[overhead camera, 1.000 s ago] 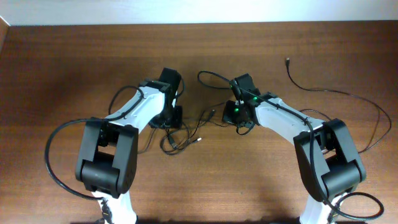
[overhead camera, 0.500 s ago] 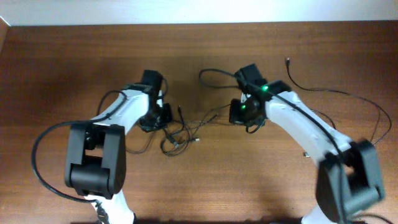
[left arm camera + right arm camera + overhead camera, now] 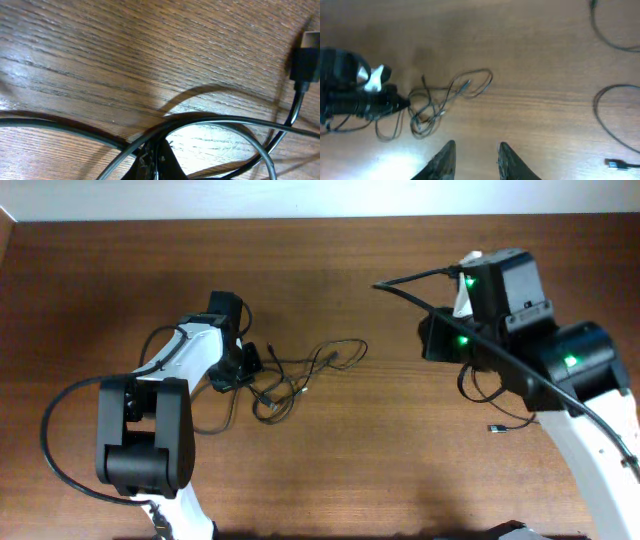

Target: Untangle cables

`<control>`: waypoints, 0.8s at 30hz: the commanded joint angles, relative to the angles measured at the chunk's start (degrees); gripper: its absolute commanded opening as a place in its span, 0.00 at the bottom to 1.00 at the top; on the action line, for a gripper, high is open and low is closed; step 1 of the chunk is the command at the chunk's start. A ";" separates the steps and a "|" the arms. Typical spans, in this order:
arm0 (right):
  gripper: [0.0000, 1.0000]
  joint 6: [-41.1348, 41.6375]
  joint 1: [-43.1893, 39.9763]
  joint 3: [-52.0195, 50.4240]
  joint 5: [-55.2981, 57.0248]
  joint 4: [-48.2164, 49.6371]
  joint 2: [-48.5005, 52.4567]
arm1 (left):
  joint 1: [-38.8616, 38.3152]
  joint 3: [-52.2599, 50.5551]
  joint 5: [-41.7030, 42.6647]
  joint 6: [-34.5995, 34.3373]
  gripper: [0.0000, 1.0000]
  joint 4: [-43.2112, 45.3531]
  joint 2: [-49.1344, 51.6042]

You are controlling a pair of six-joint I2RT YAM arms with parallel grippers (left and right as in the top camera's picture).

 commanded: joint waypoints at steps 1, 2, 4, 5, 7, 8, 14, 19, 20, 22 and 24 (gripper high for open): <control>0.40 -0.24 -0.11 0.07 -5.84 -1.55 2.99 | 0.55 -2.19 4.37 6.86 0.00 0.59 2.34; 0.46 -0.24 -0.11 -0.52 -7.30 -2.03 4.22 | 0.61 -2.14 7.37 9.07 0.00 0.90 2.34; 0.50 -0.28 -0.11 -4.11 -9.99 -2.38 6.88 | 0.66 -1.84 19.26 18.45 0.00 1.88 2.19; 0.52 -0.31 -0.11 -6.60 -10.67 -2.14 7.69 | 0.74 -1.68 25.73 22.62 0.00 1.81 2.19; 0.57 -2.14 -0.09 -11.63 -13.44 0.22 8.35 | 1.88 -1.68 40.65 30.21 0.00 1.33 2.19; 0.61 -3.26 -0.07 -15.26 -17.33 3.58 8.35 | 3.28 -1.68 49.03 32.15 0.00 1.20 2.19; 0.56 -1.64 1.51 -40.13 -35.91 36.52 9.35 | 10.14 -1.73 62.18 32.87 0.00 4.37 2.19; 0.50 -0.76 5.53 -46.53 -35.63 53.09 11.04 | 9.79 -1.84 62.66 37.99 0.00 4.17 2.19; 0.48 1.11 5.53 -46.53 -35.98 55.45 11.04 | 9.51 -1.84 62.79 37.99 0.00 4.15 2.19; 0.49 0.96 5.64 -46.56 -37.35 59.01 11.04 | 8.37 -1.97 66.62 37.94 0.00 3.76 2.19; 0.53 -1.33 6.56 -46.56 -37.13 60.72 11.04 | 7.54 -1.99 69.72 37.92 0.00 3.08 2.19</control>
